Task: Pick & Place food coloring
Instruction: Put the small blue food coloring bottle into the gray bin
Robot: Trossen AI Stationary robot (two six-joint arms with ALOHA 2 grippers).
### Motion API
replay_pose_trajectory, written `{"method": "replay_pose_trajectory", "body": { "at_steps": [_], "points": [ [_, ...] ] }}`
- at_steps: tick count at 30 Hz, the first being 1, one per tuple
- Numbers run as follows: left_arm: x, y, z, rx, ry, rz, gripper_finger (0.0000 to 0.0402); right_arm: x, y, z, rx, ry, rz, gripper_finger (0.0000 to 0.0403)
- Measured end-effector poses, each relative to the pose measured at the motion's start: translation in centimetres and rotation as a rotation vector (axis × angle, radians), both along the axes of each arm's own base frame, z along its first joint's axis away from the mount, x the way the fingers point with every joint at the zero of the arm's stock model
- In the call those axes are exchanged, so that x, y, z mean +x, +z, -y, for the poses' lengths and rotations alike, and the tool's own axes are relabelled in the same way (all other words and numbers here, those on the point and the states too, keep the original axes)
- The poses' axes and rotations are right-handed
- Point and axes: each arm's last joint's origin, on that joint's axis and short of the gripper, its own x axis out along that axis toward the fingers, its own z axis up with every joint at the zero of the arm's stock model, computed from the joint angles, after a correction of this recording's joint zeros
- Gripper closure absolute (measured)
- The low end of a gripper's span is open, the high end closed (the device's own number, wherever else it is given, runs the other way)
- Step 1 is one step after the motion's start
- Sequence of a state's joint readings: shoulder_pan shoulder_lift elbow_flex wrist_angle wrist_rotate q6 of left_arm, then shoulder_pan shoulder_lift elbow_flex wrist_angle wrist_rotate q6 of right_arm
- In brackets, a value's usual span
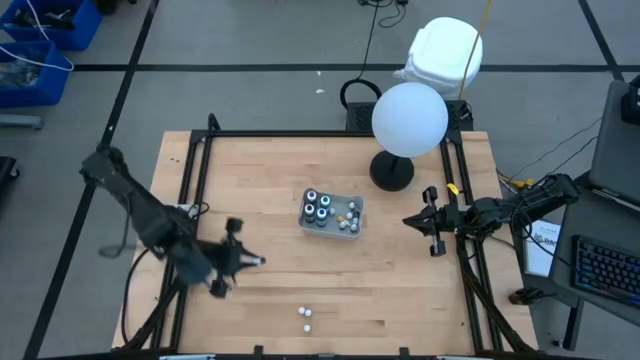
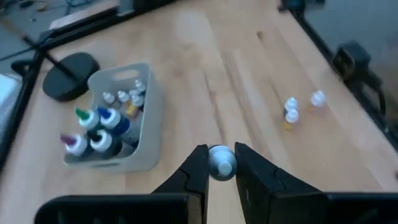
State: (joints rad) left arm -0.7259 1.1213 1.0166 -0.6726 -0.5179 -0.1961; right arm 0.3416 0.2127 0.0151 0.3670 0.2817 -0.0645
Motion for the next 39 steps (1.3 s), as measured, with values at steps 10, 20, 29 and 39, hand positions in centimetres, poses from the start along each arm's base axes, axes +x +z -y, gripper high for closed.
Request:
{"method": "replay_pose_trajectory", "body": {
  "at_steps": [10, 20, 29, 39],
  "points": [
    [-5.3, -9.4, -5.7, -0.351, 0.093, 0.269, 0.0344, 0.0, 0.0, 0.0, -0.002, 0.000, -0.005, 0.0403],
    [-6.1, -13.2, -7.8, -0.523, 0.287, 0.278, 0.0344, 0.0, 0.0, 0.0, 0.000, 0.000, -0.001, 0.0403],
    [-3.2, -10.3, -7.6, -0.532, 0.292, 0.333, 0.0344, 0.0, 0.1, 0.0, 0.001, 0.000, 0.005, 0.0403],
    [7.2, -6.1, -5.9, -0.394, 0.183, 0.093, 0.0344, 0.0, 0.1, 0.0, 0.001, -0.001, 0.009, 0.0403]
  ]
}}
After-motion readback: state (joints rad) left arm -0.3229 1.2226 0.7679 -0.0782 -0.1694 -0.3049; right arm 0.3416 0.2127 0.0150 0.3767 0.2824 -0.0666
